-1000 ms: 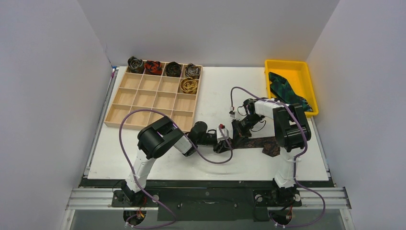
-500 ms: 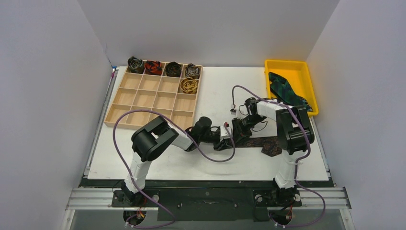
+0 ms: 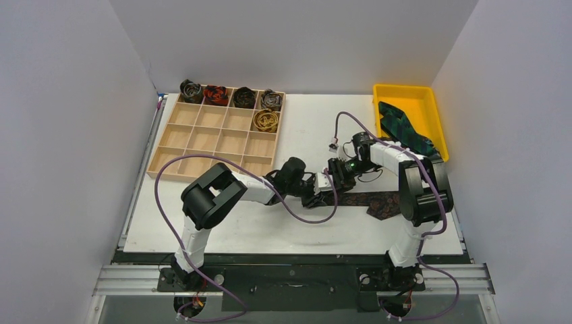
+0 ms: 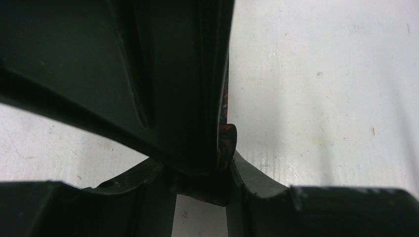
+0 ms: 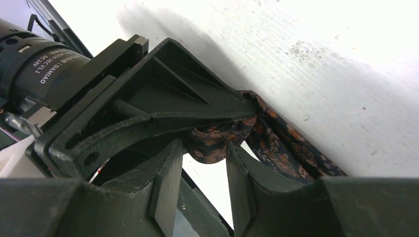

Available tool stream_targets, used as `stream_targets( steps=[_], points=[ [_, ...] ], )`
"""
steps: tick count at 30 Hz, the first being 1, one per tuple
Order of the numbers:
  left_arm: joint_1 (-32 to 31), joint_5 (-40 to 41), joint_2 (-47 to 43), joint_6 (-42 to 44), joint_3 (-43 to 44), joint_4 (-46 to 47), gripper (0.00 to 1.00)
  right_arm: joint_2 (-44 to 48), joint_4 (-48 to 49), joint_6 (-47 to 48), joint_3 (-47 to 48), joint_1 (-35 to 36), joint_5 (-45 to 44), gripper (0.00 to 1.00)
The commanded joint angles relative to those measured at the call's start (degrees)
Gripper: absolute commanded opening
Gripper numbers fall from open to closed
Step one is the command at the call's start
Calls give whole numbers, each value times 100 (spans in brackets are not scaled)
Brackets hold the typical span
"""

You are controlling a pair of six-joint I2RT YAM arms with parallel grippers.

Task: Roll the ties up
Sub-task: Roll the tie at the center of the board.

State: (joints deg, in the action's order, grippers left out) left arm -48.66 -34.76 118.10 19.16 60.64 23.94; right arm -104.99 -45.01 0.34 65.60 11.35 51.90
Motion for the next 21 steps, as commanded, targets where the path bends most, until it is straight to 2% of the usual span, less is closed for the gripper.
stream_targets(
  steps=[1, 4, 5, 7, 10, 13, 15, 21],
  points=[
    [76, 779, 406, 118, -258, -1831, 16, -22, 187, 12, 55, 223, -55, 33],
    [75, 759, 358, 51, -273, -1815, 18, -115, 131, 175, 15, 212, -705, 21],
    [76, 755, 343, 39, -301, -1810, 19, -194, 93, 229, 12, 180, -812, 8],
    [83, 740, 306, -2, -344, -1764, 20, -318, -28, 344, 43, 72, -1103, 0],
    [116, 750, 288, -143, -402, -1576, 27, -437, -190, 561, 83, -32, -1472, 0],
    [188, 720, 252, -317, -455, -1340, 49, -518, -255, 692, 91, -27, -1861, 0],
    [267, 554, 131, -536, -611, -974, 57, -567, -235, 709, 97, -25, -2101, 0],
    [442, 409, -746, -780, -1353, 236, 67, -726, -78, 747, 129, 58, -2630, 0]
  ],
)
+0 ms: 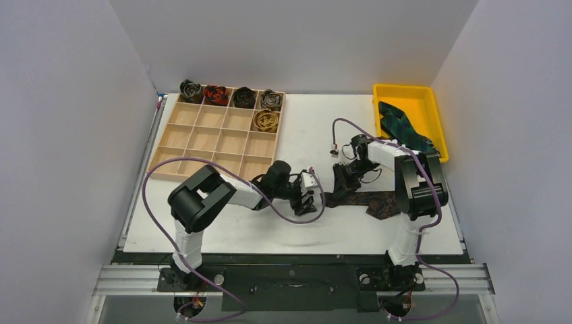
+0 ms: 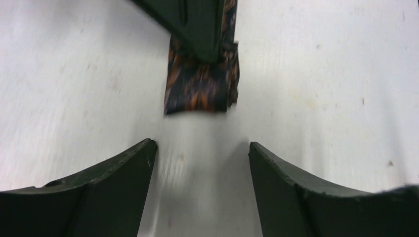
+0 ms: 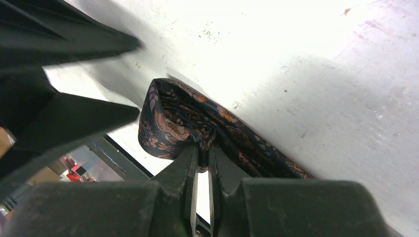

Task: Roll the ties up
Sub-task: Roll the tie at the center of the board.

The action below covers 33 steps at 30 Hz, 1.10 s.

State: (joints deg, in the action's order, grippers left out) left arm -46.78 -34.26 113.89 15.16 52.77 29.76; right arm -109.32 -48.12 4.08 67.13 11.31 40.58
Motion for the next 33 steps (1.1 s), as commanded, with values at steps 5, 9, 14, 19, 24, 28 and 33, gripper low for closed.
stream_targets(
  steps=[5, 9, 14, 19, 24, 28, 33],
  points=[
    [488, 635, -1466, -380, -1077, -232, 79, -470, 468, 349, -19, 211, -1413, 0],
    [611, 933, -2516, -961, -1920, 1040, 97, -618, 477, 294, 160, 465, -905, 0],
    [718, -18, -2694, -1322, -1520, 86, 97, -711, 670, 83, 271, 778, -472, 0],
    [649, -54, -2046, -1657, -2079, 1765, 97, -936, 815, -171, 462, 918, -178, 0],
    [512, 251, -996, -1604, -2189, 3253, 97, -1048, 1000, -399, 466, 941, -182, 0],
    [394, 325, -226, -1546, -1999, 3861, 99, -1069, 1121, -588, 434, 959, -192, 0],
    [241, 353, 505, -1637, -1738, 4375, 88, -975, 1252, -702, 344, 970, -243, 0]
  ],
)
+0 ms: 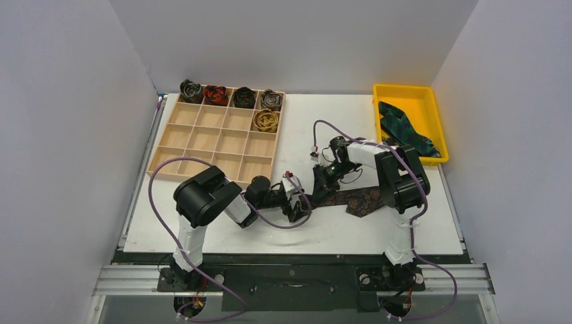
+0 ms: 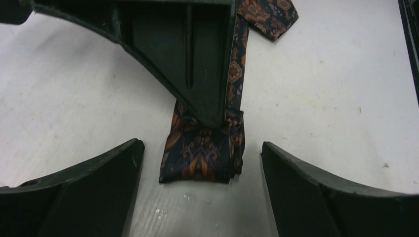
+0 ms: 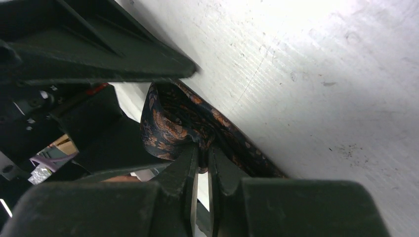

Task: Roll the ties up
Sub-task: Roll the tie at the center of the board.

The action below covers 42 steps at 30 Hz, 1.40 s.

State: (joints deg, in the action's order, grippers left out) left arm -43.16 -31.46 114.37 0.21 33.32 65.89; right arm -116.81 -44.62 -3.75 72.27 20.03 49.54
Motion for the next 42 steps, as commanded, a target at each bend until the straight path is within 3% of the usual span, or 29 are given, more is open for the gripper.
stream_targets(
  steps=[1, 4, 7, 11, 14, 18, 20, 27, 34, 36, 38, 39, 42],
  points=[
    [-153, 60, 513, -168, 264, 800, 84, -213, 933, 74, -187, 89, -1146, 0],
    [-260, 65, 748, -167, 280, 940, 69, -156, 1005, 22, -236, 82, -1131, 0],
    [-262, 64, 851, 28, 176, 933, 47, -55, 1054, 13, -340, 72, -1062, 0],
    [-237, 94, 620, 598, -25, 304, 30, 236, 1074, 19, -522, -8, -863, 0],
    [-226, 127, 305, 906, -37, -591, 21, 640, 986, 56, -600, -158, -695, 17],
    [-319, 231, 75, 1265, 190, -1628, 18, 1137, 724, 38, -590, -382, -496, 33],
    [-329, 310, 9, 1426, 266, -1962, 18, 1299, 611, -31, -600, -359, -348, 36],
    [-341, 540, -102, 1606, 607, -2924, 20, 1153, 645, -486, -559, 87, -321, 38],
    [-345, 640, -142, 1614, 766, -3264, 22, 798, 623, -556, -467, 295, -622, 38],
    [-344, 648, -136, 1614, 788, -3306, 22, 709, 617, -470, -502, 329, -812, 32],
    [-341, 643, -142, 1612, 807, -3311, 23, 569, 592, -333, -530, 304, -981, 17],
    [-337, 631, -151, 1613, 803, -3311, 24, 499, 588, -300, -549, 257, -1102, 3],
    [-276, 547, -183, 1566, 703, -3168, 27, 392, 528, -118, -585, 120, -1204, 0]
  ],
)
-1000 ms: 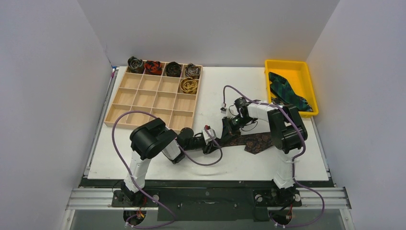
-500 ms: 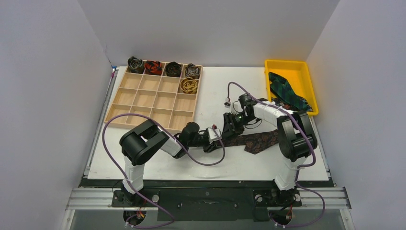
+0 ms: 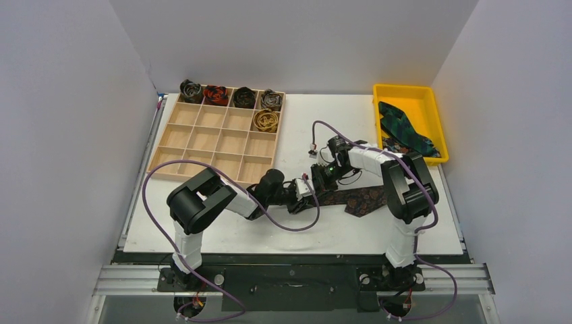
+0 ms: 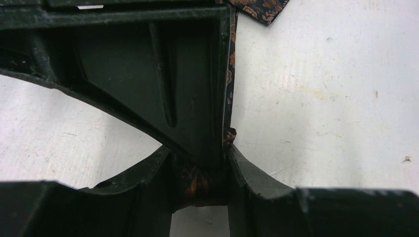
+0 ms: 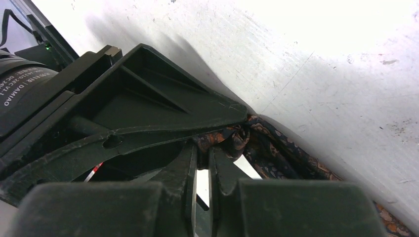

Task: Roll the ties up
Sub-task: Roll the tie at the center of the board.

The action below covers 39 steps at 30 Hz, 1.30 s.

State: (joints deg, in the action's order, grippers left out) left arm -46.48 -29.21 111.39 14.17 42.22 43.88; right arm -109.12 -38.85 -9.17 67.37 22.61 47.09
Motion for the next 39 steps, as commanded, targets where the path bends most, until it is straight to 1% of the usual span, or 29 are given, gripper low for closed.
stream_targets(
  steps=[1, 2, 3, 4, 5, 6, 8, 12, 16, 20, 24, 26, 27, 28, 29, 30, 31, 32, 33, 34, 35, 37, 39],
  points=[
    [80, 226, 108, 126, -222, -906, 31, -427, -117, 468, -90, -221, -968, 0],
    [138, 176, 103, 93, -295, -738, 36, -457, -163, 559, -92, -265, -966, 0],
    [165, 60, 98, 50, -325, -647, 39, -517, -178, 597, -92, -365, -919, 0],
    [214, 1, 112, 28, -384, -440, 46, -605, -209, 652, -95, -421, -846, 0],
    [238, -131, 116, -19, -418, -335, 48, -647, -232, 679, -90, -518, -809, 0],
    [271, -196, 125, -33, -493, -77, 54, -754, -286, 717, -70, -628, -724, 0],
    [298, -357, 144, -52, -593, 294, 61, -915, -401, 782, -26, -767, -612, 0],
    [298, -579, 193, -96, -714, 880, 70, -1054, -494, 852, -40, -968, -547, 0],
    [243, -589, 338, -188, -606, 1183, 77, -1181, -514, 860, -79, -1106, -580, 0],
    [122, -488, 632, -272, -251, 1344, 77, -1213, -497, 873, -101, -1111, -636, 0],
    [33, -408, 982, -281, 150, 1458, 74, -1209, -495, 873, -101, -1107, -672, 0],
    [5, -429, 1118, -232, 330, 1435, 68, -1196, -494, 1017, -83, -1083, -666, 0],
    [-7, -428, 1180, -201, 419, 1361, 59, -1172, -493, 1063, -71, -1070, -629, 0],
    [-21, -423, 1199, -129, 450, 1295, 54, -1151, -492, 1082, -64, -1068, -595, 0],
    [-24, -422, 1204, -96, 490, 1100, 44, -1046, -492, 1121, -59, -1064, -440, 0],
    [-12, -420, 1185, -35, 485, 997, 40, -960, -488, 1138, -67, -1083, -346, 0],
    [-2, -410, 1100, -1, 420, 762, 34, -671, -396, 1117, -135, -1129, -144, 1],
    [9, -406, 1045, 40, 380, 639, 32, -496, -308, 1083, -197, -1150, -67, 4],
    [17, -391, 918, 58, 264, 404, 30, -90, -132, 985, -321, -1159, 29, 14],
    [27, -365, 870, 70, 197, 311, 29, 98, -52, 951, -383, -1165, 68, 19],
    [22, -322, 771, 60, 80, 162, 28, 437, 79, 778, -480, -1152, 148, 31],
    [-5, -208, 661, -43, -22, -8, 28, 749, 146, 595, -531, -1079, 228, 39],
    [-69, -90, 606, -158, -48, -130, 28, 831, 136, 478, -506, -954, 274, 40]
  ],
)
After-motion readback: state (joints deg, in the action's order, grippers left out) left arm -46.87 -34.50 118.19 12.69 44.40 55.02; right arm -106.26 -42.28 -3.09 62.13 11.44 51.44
